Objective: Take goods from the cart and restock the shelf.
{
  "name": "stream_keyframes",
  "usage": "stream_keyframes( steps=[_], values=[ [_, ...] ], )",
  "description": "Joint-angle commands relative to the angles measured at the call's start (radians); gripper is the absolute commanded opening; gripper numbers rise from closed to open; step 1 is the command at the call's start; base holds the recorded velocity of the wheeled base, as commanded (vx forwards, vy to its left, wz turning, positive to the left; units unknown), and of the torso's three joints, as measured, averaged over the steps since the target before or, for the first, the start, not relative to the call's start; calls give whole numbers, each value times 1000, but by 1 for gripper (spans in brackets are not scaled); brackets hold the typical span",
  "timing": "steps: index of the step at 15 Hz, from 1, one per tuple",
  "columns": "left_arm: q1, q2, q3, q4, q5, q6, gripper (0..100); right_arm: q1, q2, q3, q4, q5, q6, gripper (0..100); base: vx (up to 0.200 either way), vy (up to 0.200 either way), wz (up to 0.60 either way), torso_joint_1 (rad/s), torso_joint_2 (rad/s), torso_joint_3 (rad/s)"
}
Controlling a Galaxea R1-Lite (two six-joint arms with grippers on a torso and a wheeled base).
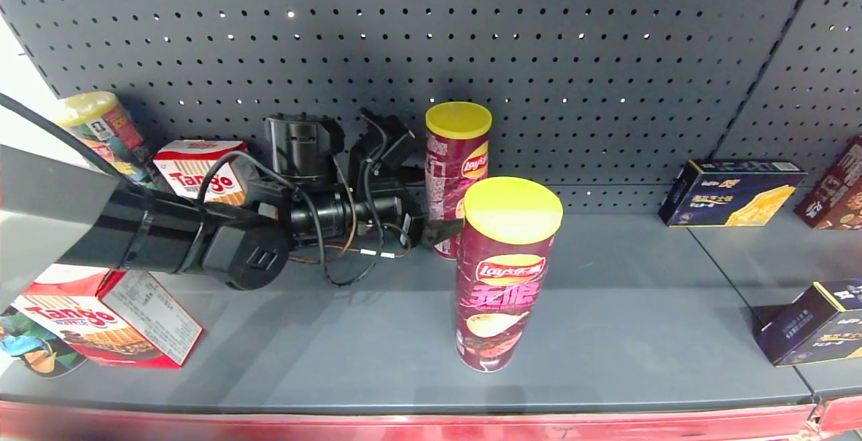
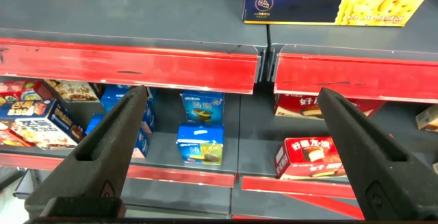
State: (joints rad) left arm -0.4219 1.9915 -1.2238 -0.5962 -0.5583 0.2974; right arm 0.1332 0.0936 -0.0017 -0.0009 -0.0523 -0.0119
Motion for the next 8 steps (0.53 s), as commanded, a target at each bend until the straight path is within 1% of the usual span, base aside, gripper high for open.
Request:
stream_keyframes(
  steps=[1, 3, 5, 8],
  values=[
    [8, -68, 96, -45, 18, 0, 100, 0, 1, 0, 1, 0, 0, 100, 0, 0, 0, 0, 0, 0],
    [8, -89, 130, -70, 54, -1, 100, 0, 1, 0, -1, 0, 0, 100, 0, 0, 0, 0, 0, 0],
    [8, -99, 142, -73, 121, -1, 100, 0, 1, 0, -1, 0, 0, 100, 0, 0, 0, 0, 0, 0],
    [11, -100, 139, -79, 140, -9, 100, 0, 1, 0, -1, 0, 0, 100, 0, 0, 0, 0, 0, 0]
  ],
)
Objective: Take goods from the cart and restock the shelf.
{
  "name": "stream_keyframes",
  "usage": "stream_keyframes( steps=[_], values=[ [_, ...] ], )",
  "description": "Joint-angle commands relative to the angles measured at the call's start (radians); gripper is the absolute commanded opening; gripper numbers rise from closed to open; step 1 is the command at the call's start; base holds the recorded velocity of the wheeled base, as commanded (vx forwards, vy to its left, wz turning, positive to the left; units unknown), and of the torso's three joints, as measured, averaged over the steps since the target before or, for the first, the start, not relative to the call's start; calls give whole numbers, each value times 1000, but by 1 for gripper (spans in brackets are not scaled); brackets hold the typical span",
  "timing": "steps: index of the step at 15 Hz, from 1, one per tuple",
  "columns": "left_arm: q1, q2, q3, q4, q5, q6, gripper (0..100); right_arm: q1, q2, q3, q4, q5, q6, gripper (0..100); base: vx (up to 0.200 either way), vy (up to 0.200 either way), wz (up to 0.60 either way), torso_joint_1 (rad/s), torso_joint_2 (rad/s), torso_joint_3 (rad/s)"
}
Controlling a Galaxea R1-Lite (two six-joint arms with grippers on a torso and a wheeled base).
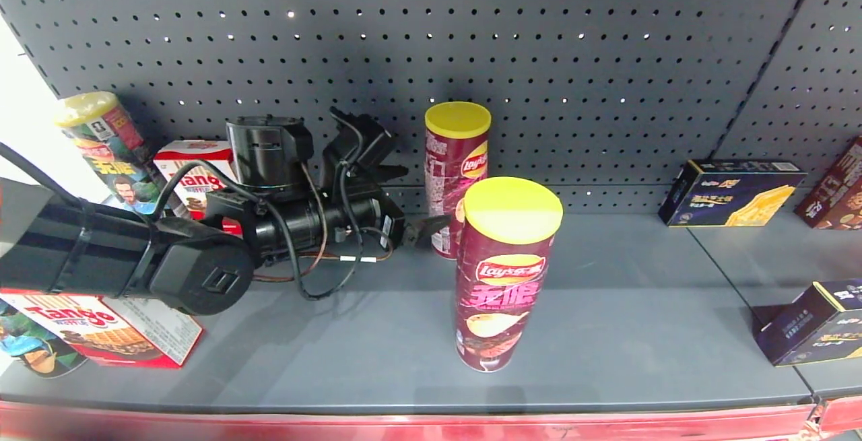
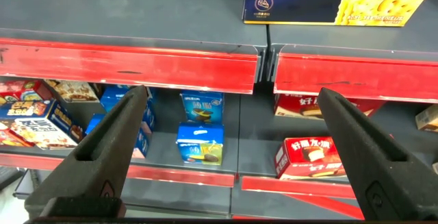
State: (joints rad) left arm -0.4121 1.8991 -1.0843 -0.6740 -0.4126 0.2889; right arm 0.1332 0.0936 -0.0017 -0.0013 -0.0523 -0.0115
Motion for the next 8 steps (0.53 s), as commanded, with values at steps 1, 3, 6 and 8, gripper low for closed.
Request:
stream_keyframes(
  steps=[1, 3, 6, 8],
  values=[
    [1, -6, -5, -1, 14, -2, 100, 0, 1, 0, 0, 0, -1, 100, 0, 0, 0, 0, 0, 0],
    [1, -3, -11, -1, 64, -10, 100, 0, 1, 0, 0, 0, -1, 100, 0, 0, 0, 0, 0, 0],
    [1, -3, -11, -1, 86, -10, 100, 0, 1, 0, 0, 0, -1, 100, 0, 0, 0, 0, 0, 0],
    [9, -2, -11, 1, 113, -17, 100, 0, 1, 0, 0, 0, -1, 100, 0, 0, 0, 0, 0, 0]
  ],
)
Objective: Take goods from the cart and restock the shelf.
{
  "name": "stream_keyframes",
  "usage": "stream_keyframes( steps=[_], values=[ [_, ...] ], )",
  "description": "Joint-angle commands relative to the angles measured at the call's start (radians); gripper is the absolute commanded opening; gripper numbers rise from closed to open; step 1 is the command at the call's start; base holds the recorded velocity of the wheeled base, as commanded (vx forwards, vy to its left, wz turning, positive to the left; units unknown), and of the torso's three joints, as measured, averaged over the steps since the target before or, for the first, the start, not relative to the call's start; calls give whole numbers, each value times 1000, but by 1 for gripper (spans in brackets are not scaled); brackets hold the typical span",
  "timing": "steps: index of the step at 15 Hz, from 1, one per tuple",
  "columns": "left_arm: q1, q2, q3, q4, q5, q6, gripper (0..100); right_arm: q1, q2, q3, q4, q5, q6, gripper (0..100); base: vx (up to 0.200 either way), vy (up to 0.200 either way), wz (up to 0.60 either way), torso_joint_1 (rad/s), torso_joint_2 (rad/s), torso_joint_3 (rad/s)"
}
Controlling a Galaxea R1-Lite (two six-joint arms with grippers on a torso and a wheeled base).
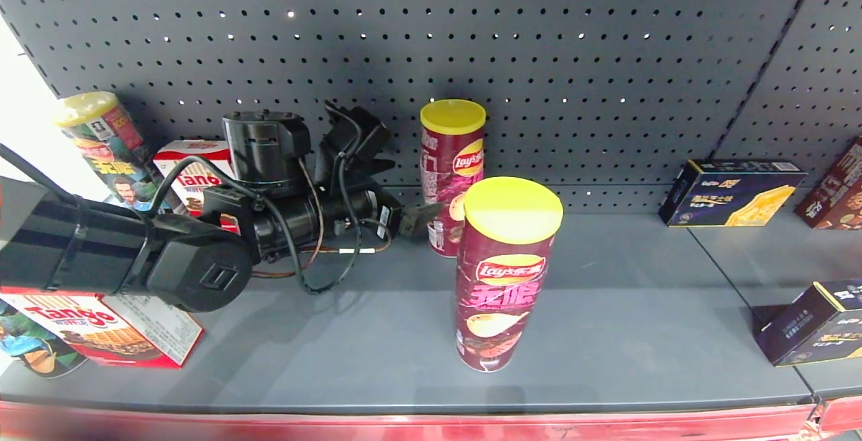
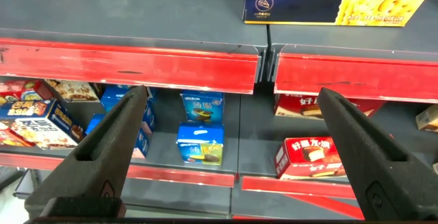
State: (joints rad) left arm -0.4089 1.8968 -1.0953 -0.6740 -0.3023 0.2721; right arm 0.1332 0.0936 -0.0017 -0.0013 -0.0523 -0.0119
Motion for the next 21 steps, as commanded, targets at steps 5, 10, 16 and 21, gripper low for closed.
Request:
stream_keyframes(
  steps=[5, 10, 16, 21],
  values=[
    [24, -1, -3, -1, 29, -40, 100, 0, 1, 0, 0, 0, 0, 100, 0, 0, 0, 0, 0, 0],
    [35, 4, -15, -1, 75, -42, 100, 0, 1, 0, 1, 0, 0, 100, 0, 0, 0, 0, 0, 0],
    [35, 24, -46, -1, 111, -44, 100, 0, 1, 0, 0, 0, 0, 100, 0, 0, 0, 0, 0, 0],
    [35, 50, -69, -1, 155, -42, 100, 0, 1, 0, 0, 0, 0, 100, 0, 0, 0, 0, 0, 0]
  ],
)
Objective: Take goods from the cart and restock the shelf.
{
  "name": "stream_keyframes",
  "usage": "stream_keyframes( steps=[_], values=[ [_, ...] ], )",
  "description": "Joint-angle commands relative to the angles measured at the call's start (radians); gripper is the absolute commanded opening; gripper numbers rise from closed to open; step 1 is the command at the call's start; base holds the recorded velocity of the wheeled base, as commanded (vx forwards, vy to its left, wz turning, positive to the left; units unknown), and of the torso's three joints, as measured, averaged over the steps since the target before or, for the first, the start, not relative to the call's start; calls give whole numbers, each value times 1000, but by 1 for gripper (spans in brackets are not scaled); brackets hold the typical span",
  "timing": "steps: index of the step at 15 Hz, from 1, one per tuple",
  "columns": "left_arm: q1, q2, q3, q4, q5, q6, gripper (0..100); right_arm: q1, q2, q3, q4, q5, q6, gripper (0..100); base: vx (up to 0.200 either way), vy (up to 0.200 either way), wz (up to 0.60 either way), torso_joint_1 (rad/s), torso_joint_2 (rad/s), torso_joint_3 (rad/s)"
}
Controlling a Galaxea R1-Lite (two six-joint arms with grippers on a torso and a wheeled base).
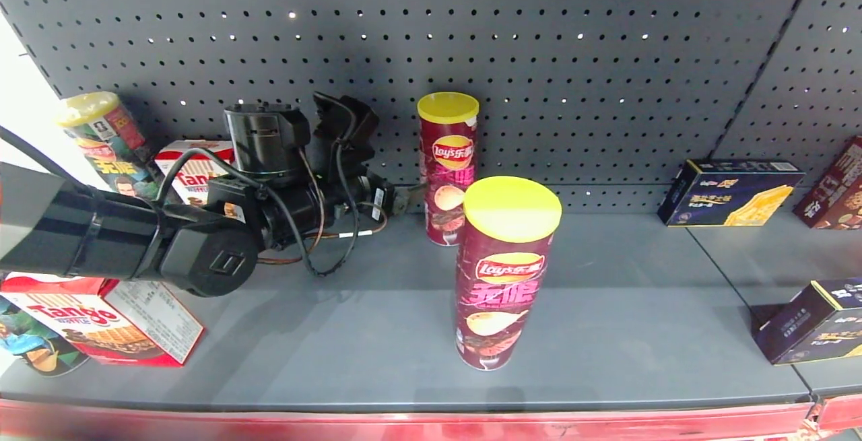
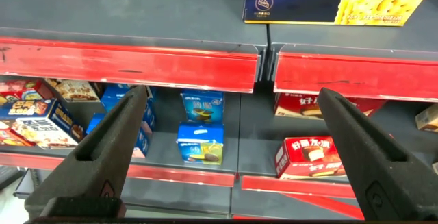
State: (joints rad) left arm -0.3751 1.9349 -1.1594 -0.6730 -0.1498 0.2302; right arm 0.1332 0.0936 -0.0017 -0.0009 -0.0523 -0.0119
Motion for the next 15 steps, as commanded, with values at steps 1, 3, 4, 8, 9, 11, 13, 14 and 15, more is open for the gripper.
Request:
stream_keyframes(
  steps=[1, 3, 4, 8, 9, 11, 13, 14, 15],
  values=[
    [2, 15, -10, -2, 4, 1, 100, 0, 1, 0, -1, 0, 0, 100, 0, 0, 0, 0, 0, 0],
    [2, 15, -13, -4, 27, 6, 100, 0, 1, 0, -1, 0, 0, 100, 0, 0, 0, 0, 0, 0],
    [2, 13, -13, -4, 30, 9, 100, 0, 1, 0, -1, 0, 0, 100, 0, 0, 0, 0, 0, 0],
    [4, 7, -13, -37, 45, 52, 100, 0, 1, 0, 1, 0, 0, 100, 0, 0, 0, 0, 0, 0],
    [4, 4, -11, -37, 59, 67, 100, 0, 1, 0, -1, 0, 0, 100, 0, 0, 0, 0, 0, 0],
    [4, -1, -8, -37, 81, 89, 100, 0, 1, 0, 1, 0, 0, 100, 0, 0, 0, 0, 0, 0],
    [1, -31, 13, -39, 167, 175, 100, 0, 1, 0, -1, 0, 0, 100, 0, 0, 0, 0, 0, 0],
    [-2, -42, 33, -42, 202, 205, 100, 0, 1, 0, -1, 0, 0, 100, 0, 0, 0, 0, 0, 0],
    [-2, -43, 44, -50, 214, 219, 100, 0, 1, 0, -1, 0, 0, 100, 0, 0, 0, 0, 0, 0]
  ],
)
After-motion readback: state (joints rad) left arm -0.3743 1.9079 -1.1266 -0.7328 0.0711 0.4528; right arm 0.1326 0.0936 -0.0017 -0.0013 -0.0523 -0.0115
